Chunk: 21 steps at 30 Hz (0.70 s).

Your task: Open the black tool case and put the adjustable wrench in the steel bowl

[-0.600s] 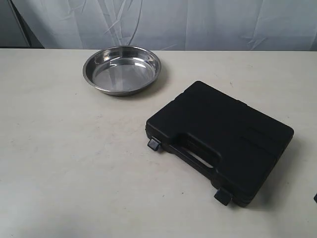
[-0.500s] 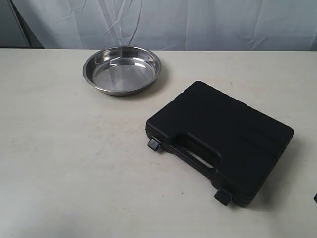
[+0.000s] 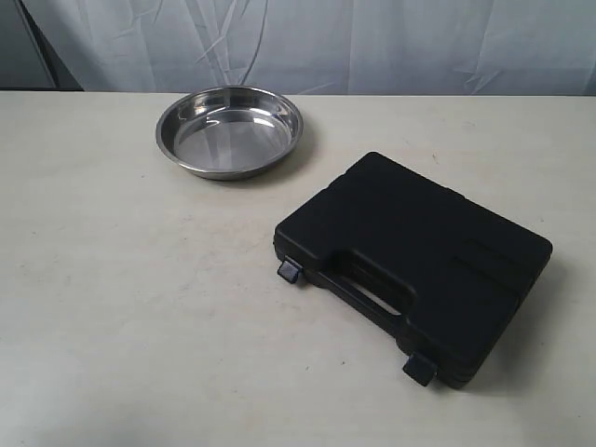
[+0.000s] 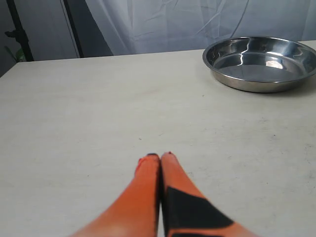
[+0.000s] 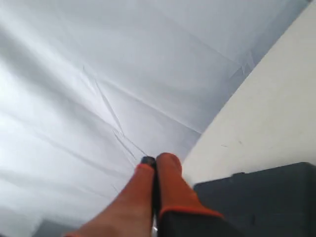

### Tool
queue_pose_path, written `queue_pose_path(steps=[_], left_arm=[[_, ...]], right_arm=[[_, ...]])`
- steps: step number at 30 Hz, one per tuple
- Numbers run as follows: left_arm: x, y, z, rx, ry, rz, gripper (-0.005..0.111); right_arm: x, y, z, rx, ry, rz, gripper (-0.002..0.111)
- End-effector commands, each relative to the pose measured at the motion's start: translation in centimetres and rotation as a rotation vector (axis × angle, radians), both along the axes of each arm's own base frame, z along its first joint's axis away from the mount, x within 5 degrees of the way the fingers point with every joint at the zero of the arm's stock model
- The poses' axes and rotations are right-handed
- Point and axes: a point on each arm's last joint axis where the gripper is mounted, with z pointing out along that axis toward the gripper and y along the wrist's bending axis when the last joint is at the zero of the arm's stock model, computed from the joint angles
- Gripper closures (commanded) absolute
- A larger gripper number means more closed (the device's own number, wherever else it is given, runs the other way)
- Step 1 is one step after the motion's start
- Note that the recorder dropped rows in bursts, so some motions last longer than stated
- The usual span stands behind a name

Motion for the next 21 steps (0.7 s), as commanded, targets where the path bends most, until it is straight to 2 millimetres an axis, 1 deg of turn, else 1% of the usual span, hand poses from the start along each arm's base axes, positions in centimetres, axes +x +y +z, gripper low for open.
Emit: queue_pose_path(steps=[1,2,4,5,6,8,9,10,11,12,13,15,16,17,18,20,21], left_arm=[[0.0,0.0,0.3,0.005,-0.017,0.002,0.107],[0.0,0.0,0.3,0.005,-0.017,0.002,0.107],[0.0,0.0,0.3,0.005,-0.017,0.002,0.107],[0.0,0.0,0.3,0.005,-0.017,0.002,0.107],[0.0,0.0,0.3,0.005,-0.017,0.002,0.107],[0.0,0.0,0.3,0.005,-0.017,0.002,0.107],[0.0,0.0,0.3,0.005,-0.017,0.002,0.107],[0.0,0.0,0.3,0.005,-0.017,0.002,0.107],[0.0,0.0,0.3,0.005,-0.017,0.002,0.107],[0.0,0.0,0.3,0.005,-0.017,0.002,0.107],[0.0,0.0,0.3,0.005,-0.017,0.002,0.107],[0.0,0.0,0.3,0.005,-0.017,0.002,0.107],[0.0,0.0,0.3,0.005,-0.017,0.002,0.107],[0.0,0.0,0.3,0.005,-0.017,0.002,0.107],[0.0,0.0,0.3,0.005,-0.017,0.002,0.107],[0.0,0.0,0.3,0.005,-0.017,0.002,0.107],[0.0,0.0,0.3,0.005,-0.017,0.002,0.107]], right_arm=[[-0.3,-1.3,1.9,0.201,-0.072,-0.134,0.108],[-0.4,-1.4,2.7,0.202,-0.1,-0.145,0.108],[-0.9,-1.8,5.5,0.182,-0.191,-0.181,0.108],[-1.2,-1.8,6.9,0.104,-0.238,-0.185,0.108],[-1.6,-1.7,8.7,-0.033,-0.294,-0.187,0.108],[-2.1,-1.0,12.3,-0.363,-0.385,-0.185,0.108],[-1.9,-0.6,13.9,-0.54,-0.398,-0.179,0.108],[-1.4,-0.2,15.1,-0.675,-0.383,-0.157,0.108],[-0.6,0.1,15.9,-0.75,-0.351,-0.128,0.108],[0.7,0.5,16.6,-0.815,-0.287,-0.075,0.108],[2.5,0.9,16.9,-0.864,-0.199,-0.004,0.108],[6.8,1.6,16.4,-0.948,0.02,0.165,0.108],[9.1,2.1,15.8,-0.987,0.143,0.278,0.108],[10.8,2.6,15.5,-1.017,0.237,0.393,0.108],[12.9,3.4,14.8,-1.048,0.329,0.531,0.108],[16.7,5.6,13.5,-1.096,0.431,0.796,0.108],[17.9,6.7,12.9,-1.092,0.458,0.875,0.108]])
